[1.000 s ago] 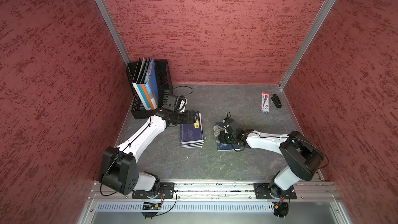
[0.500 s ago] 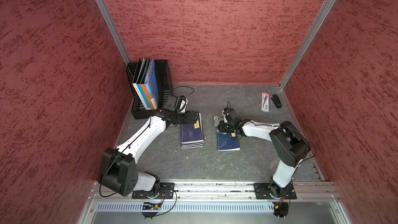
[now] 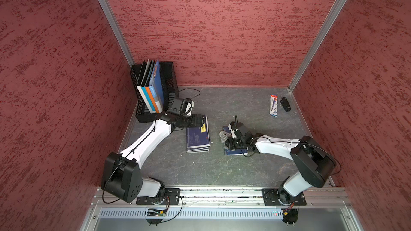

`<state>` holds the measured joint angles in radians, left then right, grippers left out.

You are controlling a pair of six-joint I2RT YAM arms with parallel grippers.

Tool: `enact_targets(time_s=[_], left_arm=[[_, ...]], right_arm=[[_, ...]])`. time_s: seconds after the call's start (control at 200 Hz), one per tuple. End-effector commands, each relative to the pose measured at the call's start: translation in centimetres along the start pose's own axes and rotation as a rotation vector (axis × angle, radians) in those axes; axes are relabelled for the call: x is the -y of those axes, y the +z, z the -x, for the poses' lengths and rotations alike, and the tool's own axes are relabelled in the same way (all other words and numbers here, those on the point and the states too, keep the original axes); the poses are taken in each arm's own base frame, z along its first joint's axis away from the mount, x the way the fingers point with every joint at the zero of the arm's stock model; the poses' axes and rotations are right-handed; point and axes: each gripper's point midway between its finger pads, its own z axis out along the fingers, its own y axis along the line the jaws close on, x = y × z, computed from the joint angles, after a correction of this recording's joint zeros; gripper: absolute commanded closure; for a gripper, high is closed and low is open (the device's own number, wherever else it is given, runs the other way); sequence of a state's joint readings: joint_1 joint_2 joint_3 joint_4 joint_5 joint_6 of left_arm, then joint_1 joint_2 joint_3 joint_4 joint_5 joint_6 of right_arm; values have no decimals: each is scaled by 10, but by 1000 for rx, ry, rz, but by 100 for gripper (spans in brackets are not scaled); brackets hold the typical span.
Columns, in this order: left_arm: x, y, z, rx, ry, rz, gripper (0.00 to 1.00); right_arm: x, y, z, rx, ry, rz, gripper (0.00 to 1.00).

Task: Wipe the cover of the book
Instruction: Wipe the dirt from the cover of the book.

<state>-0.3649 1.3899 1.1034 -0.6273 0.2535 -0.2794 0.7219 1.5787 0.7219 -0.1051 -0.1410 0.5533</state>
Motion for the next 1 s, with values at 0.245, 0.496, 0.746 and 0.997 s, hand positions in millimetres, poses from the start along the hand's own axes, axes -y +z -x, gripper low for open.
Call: enact_targets(time_s=[0.245, 0.496, 0.746, 0.997], left_arm=[[7, 5, 10, 5, 13, -14, 0], [6, 4, 9, 2, 14, -8, 0], [6, -3, 8, 9, 17, -3, 0], [5, -9, 4, 16, 16, 6, 0]], right_arm=[[21, -12, -83, -200, 39, -53, 74], [33, -12, -63, -118, 59, -127, 74], [49, 10, -2, -26, 95, -142, 73], [45, 41, 63, 2, 54, -122, 74]])
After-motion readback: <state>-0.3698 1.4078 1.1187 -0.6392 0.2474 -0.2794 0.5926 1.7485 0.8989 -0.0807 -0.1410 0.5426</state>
